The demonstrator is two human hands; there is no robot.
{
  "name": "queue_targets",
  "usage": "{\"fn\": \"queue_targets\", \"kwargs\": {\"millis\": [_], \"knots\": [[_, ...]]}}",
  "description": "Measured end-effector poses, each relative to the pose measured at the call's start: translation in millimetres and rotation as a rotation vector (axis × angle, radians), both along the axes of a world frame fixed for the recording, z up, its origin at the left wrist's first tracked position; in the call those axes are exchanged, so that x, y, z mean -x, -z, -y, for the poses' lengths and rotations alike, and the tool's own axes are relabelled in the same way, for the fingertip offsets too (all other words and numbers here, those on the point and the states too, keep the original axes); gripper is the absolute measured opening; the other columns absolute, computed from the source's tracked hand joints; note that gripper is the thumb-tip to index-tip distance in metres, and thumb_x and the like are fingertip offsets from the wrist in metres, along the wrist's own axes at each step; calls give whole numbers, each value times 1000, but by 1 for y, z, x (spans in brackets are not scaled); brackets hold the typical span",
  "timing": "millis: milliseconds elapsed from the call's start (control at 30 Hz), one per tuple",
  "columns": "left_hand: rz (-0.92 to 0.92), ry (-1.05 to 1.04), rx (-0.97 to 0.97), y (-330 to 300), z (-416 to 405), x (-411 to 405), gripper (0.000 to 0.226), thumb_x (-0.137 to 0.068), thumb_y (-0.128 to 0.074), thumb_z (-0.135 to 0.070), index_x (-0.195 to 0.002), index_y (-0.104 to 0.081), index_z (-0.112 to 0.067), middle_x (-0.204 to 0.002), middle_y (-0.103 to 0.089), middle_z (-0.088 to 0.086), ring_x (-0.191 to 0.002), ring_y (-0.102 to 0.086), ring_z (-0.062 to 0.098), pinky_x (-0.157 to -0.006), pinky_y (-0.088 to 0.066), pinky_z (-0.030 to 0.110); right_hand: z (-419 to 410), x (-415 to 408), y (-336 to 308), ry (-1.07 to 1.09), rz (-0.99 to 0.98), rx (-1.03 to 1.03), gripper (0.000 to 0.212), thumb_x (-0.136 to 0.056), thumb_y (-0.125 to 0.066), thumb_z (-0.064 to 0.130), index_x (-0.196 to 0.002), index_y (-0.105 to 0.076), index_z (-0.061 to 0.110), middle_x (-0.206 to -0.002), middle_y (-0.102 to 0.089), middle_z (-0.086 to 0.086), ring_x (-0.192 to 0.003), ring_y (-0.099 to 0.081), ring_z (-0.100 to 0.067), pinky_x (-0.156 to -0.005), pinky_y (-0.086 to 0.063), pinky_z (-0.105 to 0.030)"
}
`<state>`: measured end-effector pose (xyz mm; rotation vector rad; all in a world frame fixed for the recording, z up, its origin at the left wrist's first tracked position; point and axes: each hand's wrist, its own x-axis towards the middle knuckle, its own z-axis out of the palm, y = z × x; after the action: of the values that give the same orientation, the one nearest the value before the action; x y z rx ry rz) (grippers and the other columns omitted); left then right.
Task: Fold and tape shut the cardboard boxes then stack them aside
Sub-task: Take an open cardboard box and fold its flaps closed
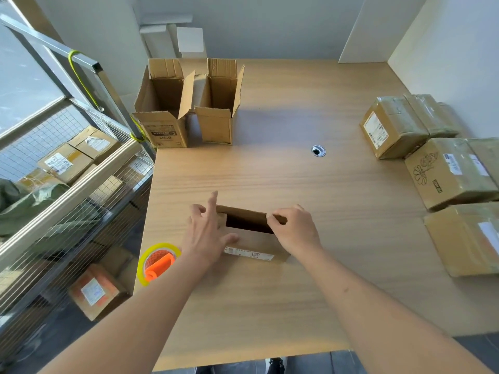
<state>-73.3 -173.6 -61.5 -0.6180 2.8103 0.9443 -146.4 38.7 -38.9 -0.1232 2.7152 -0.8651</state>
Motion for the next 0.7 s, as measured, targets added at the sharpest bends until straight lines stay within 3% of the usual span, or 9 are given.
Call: {"fn": "queue_targets", "kwargs": {"millis": [100,167,300,433,567,700], "knots": [[75,62,28,2,-4,-6,89,-85,-76,-54,-156,-21,-52,-132,-32,7,-111,-54,31,-96,-52,45,-1,-13,4,-40,-13,-9,22,-93,-61,52,-97,-80,42,-113,-62,12,-109,-60,-6,-81,-53,-32],[107,79,48,2,-5,-11,71,-90,-68,-57,-153,-37,-44,-136,-32,8,-120,-51,34,-101,-49,45,-1,-19,10,-77,-25,-65,22,-95,-64,50,-103,-79,36,-130,-59,7,-125,-55,-9,-83,-51,-32],[90,70,47,2,-7,-18,64,-90,-69,-55,-148,-49,-35,-132,-35,8,-119,-53,33,-105,-47,43,5,-32,30,-138,-33,-87,30,-103,-59,38,-130,-67,30,-157,-43,-1,-151,-29,-16,-104,-46,-37],[34,61,23,-2,3,-30,46,-101,-57,-36,-147,-51,-34,-128,-37,7,-107,-58,34,-92,-49,38,8,-40,46,-93,-83,16,36,-104,-58,30,-140,-63,28,-164,-35,0,-157,-15,-15,-113,-39,-34],[78,-24,99,6,33,-54,56,-102,-44,-24,-155,-34,-36,-128,-44,9,-99,-57,36,-78,-45,40,8,-45,54,-69,-127,22,32,-105,-57,29,-136,-66,27,-163,-37,1,-157,-16,-17,-112,-43,-37],[355,13,278,26,60,-81,77,-90,-56,-45,-157,-18,-43,-131,-42,12,-114,-53,37,-93,-46,43,12,-50,57,-42,-152,-41,32,-106,-53,31,-136,-66,29,-164,-36,5,-157,-16,-18,-104,-50,-40]]}}
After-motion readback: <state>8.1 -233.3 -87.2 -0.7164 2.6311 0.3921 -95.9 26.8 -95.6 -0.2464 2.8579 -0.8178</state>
